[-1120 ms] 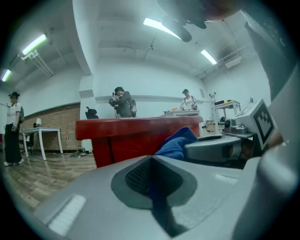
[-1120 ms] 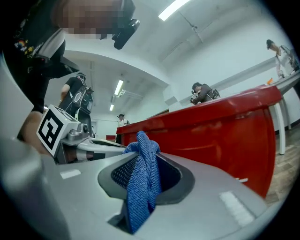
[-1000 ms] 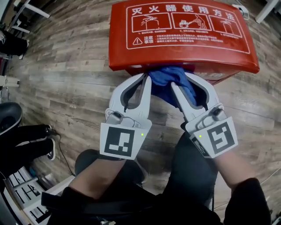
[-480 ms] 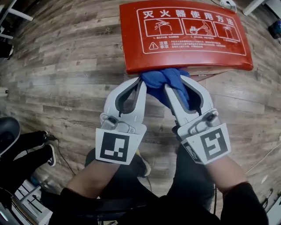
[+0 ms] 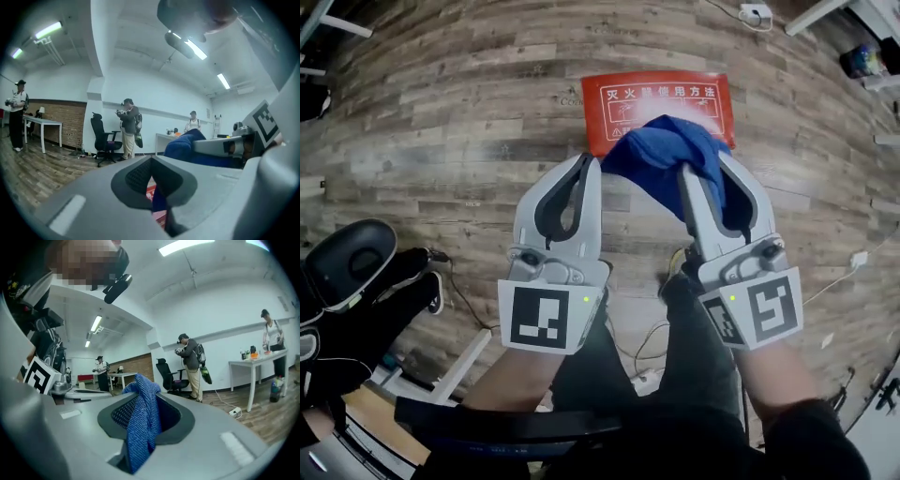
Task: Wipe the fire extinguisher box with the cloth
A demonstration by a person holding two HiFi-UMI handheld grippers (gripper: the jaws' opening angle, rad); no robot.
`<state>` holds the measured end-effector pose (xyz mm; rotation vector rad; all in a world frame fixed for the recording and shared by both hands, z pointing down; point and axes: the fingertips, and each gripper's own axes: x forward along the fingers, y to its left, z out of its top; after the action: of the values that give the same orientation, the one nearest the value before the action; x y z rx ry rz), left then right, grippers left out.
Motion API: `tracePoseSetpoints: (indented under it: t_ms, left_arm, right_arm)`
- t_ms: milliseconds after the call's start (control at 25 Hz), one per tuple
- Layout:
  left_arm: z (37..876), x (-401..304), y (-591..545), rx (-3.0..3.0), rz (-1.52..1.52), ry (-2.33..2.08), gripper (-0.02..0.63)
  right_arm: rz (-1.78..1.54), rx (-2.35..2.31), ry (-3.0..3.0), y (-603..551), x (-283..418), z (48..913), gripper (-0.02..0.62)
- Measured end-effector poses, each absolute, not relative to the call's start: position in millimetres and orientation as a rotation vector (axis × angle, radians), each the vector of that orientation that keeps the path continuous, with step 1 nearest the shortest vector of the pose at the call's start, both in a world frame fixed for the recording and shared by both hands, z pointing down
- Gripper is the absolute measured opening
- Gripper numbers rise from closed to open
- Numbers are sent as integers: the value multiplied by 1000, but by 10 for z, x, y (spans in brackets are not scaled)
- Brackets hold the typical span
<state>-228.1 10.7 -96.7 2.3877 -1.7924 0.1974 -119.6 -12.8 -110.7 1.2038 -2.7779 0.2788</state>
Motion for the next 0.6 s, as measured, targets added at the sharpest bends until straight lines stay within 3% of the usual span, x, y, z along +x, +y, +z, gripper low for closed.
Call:
tracePoseSetpoints:
  t_ms: [160,280,600]
  left_arm:
    - [-2489,-2475,142,2327,92,-1908,2]
    - [-3214,-2443,335,2348,110,-1976,2]
    - [-3570,-2154,893,2306,87,-2035,2]
  right_arm:
    - [262,1298,-2759,-65,-1003,-2609,110]
    - [239,1350,-2759,144,-765,-3157,109]
    - [214,1324,-2738,561,-294,-3338,106]
